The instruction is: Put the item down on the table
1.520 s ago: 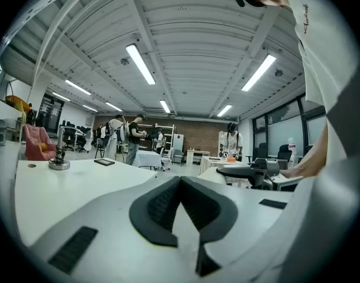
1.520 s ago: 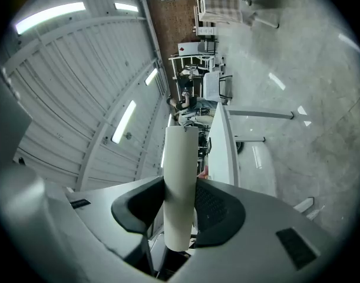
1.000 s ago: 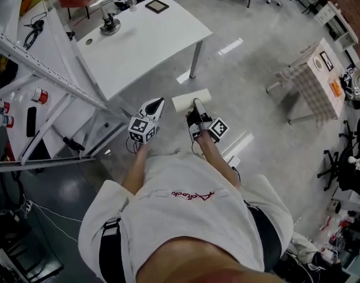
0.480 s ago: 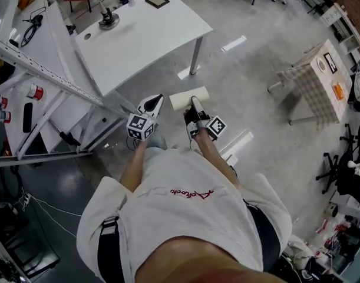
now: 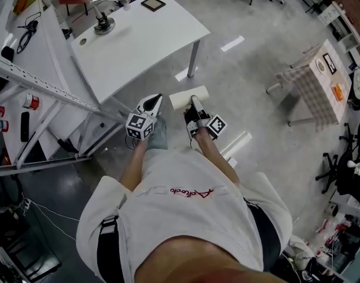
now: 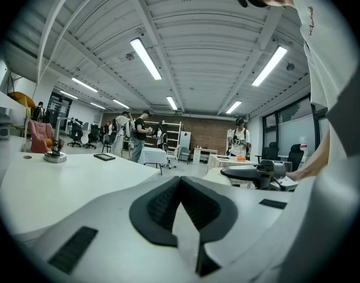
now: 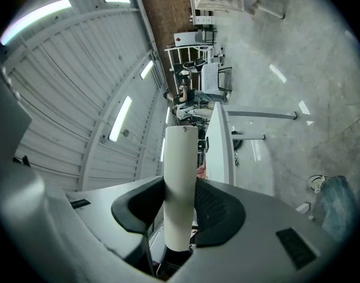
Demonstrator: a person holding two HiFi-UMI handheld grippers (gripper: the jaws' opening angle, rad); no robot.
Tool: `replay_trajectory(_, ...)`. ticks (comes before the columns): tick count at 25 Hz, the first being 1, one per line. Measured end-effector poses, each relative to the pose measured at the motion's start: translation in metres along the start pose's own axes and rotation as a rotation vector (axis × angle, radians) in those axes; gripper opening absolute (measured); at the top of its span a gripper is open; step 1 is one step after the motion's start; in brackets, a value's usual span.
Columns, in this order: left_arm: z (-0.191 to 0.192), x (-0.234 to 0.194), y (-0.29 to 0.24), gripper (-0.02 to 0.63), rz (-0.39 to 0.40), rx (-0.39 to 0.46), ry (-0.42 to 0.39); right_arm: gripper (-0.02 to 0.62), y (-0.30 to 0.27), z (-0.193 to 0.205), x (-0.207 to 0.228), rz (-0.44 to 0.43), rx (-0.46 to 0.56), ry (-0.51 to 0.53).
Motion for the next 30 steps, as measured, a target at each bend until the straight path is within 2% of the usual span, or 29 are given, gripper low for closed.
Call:
replay_trajectory(10,-0.004,-0.026,-0.047,0.023,0.021,0.001,0.022,0.156,-0.039,-0.019,0.026,0.02,-0.015,0.022)
replay_trajectory(24,-0.028,-0.113,-0.128,0.023,0.024,-0.004,0.066,0.156,-0.149,-0.031,0.062,0.047,0.001,0.026)
replay_trajectory(30,-0.054,-0.153,-0.173,0.023,0.049,0.022,0.054,0.156,-0.211,-0.044,0.073,0.037,0.014,0.062)
Point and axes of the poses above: the fingertips, and each gripper's own axes: y backward along the fingers, x to its right, z out of its underside, the point moved 7 cm from there along y, backward along the fingers, and after that the axes turned 14 degrees about -z, right-handed, at the moved point
